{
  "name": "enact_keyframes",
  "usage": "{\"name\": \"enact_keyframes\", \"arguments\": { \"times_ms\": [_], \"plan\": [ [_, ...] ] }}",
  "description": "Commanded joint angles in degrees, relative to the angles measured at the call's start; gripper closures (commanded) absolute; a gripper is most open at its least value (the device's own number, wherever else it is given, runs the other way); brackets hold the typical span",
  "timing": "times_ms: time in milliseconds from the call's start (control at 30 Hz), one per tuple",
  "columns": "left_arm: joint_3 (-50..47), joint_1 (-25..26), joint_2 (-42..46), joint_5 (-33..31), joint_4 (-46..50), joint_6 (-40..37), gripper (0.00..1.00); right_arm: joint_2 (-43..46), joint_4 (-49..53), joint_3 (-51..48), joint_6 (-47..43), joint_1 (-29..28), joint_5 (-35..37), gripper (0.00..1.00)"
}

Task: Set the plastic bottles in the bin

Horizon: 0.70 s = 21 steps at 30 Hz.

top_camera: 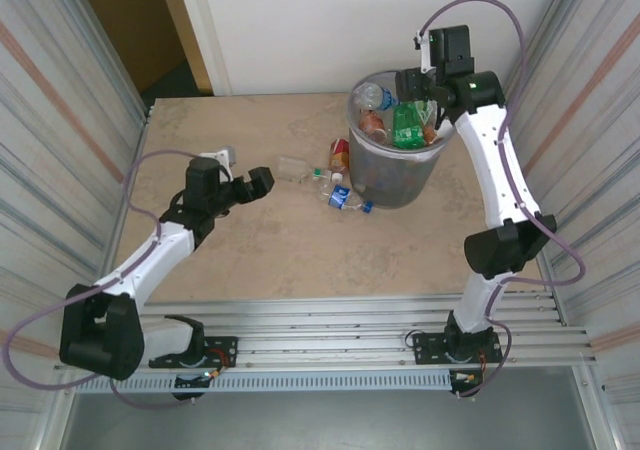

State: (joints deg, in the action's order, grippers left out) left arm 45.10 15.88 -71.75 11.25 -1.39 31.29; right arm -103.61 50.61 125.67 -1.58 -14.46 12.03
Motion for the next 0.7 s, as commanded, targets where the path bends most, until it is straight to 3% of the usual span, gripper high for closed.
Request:
{"name": "enact_keyframes", "arguments": {
  "times_ms": [0,167,367,667],
  "plan": [
    [3.60,0.96,-3.51,-2.03,2.10,4.80,0.01,5.55,1.45,-0.48,2.75,-0.50,2.12,0.10],
    [10.59,2.73,-12.30,-4.20,6.44,12.07,0.05,11.78,0.45,-8.14,6.72,-0.55,1.66,0.01],
    [18.16,6.28,-22.98,-8.26,8.15,20.83,0.02,21.54,-4.55,-22.05,10.31,-0.31,1.11,0.02],
    [30.55,9.52,-35.54,-14.11,12.93,27.59,0.01,29.47,-6.88,-31.65,12.64,0.53,-0.69,0.02]
  ]
}}
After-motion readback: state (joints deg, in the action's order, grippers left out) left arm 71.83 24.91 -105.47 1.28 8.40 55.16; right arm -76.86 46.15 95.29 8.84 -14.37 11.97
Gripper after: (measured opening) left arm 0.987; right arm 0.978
